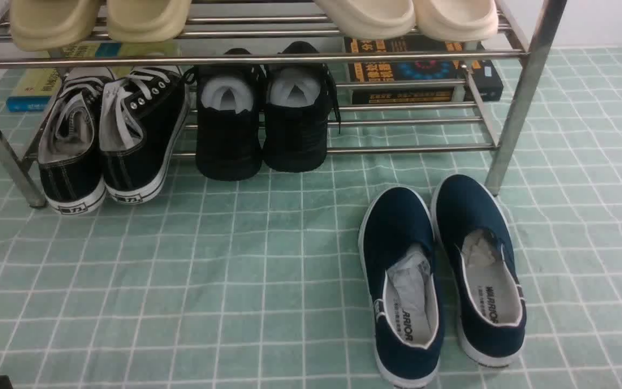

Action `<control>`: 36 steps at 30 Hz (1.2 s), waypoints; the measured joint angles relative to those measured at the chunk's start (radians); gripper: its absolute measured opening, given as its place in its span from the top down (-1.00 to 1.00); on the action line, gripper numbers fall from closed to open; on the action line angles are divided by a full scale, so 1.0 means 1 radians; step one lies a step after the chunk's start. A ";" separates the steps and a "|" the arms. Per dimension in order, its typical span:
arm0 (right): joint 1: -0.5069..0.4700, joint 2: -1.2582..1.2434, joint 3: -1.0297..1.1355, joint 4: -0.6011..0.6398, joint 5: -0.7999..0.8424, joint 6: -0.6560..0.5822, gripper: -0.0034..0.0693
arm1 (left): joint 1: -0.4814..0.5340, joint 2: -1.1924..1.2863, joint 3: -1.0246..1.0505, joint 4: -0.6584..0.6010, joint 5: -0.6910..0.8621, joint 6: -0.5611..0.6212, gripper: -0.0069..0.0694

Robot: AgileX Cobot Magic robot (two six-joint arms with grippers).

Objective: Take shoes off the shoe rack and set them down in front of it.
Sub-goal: Use the left arm to clamp a shoe in the middle of the shoe rack

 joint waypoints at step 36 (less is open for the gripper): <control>0.000 0.000 0.000 0.000 0.000 0.000 0.36 | 0.000 0.000 -0.001 -0.596 0.018 -0.602 0.19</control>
